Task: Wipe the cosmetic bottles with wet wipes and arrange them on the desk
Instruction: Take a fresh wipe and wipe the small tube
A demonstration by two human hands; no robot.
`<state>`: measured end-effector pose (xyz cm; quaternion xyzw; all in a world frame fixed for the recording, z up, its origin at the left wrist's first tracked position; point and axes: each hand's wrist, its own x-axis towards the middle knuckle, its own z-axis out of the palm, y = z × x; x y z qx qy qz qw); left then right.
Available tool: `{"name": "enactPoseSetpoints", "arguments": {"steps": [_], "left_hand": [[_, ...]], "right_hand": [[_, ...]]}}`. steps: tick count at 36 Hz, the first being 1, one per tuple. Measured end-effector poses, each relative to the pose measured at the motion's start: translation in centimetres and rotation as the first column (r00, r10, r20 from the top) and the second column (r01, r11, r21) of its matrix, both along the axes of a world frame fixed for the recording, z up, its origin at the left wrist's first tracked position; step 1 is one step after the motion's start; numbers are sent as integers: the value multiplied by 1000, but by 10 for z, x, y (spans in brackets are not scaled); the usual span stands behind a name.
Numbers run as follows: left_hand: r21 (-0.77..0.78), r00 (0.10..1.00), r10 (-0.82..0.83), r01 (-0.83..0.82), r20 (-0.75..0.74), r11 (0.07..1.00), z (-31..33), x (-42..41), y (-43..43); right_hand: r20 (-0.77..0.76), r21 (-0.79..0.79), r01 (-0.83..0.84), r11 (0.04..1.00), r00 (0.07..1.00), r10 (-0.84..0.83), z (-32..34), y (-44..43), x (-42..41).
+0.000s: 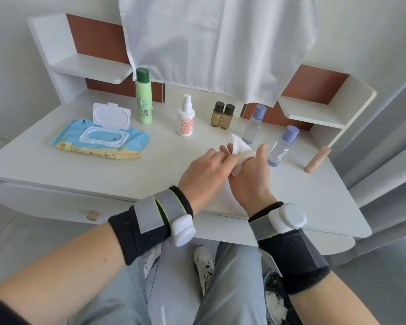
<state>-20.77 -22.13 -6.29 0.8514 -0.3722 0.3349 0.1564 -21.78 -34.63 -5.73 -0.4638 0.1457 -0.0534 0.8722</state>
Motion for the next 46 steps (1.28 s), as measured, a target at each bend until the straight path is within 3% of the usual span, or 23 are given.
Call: {"name": "enactPoseSetpoints", "arguments": {"steps": [6, 10, 14, 19, 28, 30, 37, 46], "left_hand": [[47, 995, -79, 76, 64, 996, 1, 1, 9], [-8, 995, -98, 98, -1, 995, 0, 3, 18], [-168, 980, -119, 91, -162, 982, -1, 1, 23], [-443, 910, -231, 59, -345, 895, -4, 0, 26], [-492, 876, -292, 74, -384, 867, -7, 4, 29], [-529, 831, -340, 66, -440, 846, -6, 3, 29], [-713, 535, -546, -161, -644, 683, 0, 2, 23], [-652, 321, -568, -414, -757, 635, 5, 12, 21]], "right_hand": [[-57, 101, 68, 993, 996, -62, 6, -3, 5], [-65, 179, 131, 975, 991, -121, 8, -9, 11], [-103, 189, 185, 964, 980, -167, 10, -10, 14], [-162, 176, 213, 961, 969, -185, 4, -13, 14], [-101, 198, 199, 960, 978, -181, 2, -27, 13], [-62, 200, 159, 967, 987, -150, 3, -27, 11], [31, 195, 39, 980, 998, -46, -2, -27, 9], [48, 153, -12, 988, 999, 5, -8, -34, 12]]}}
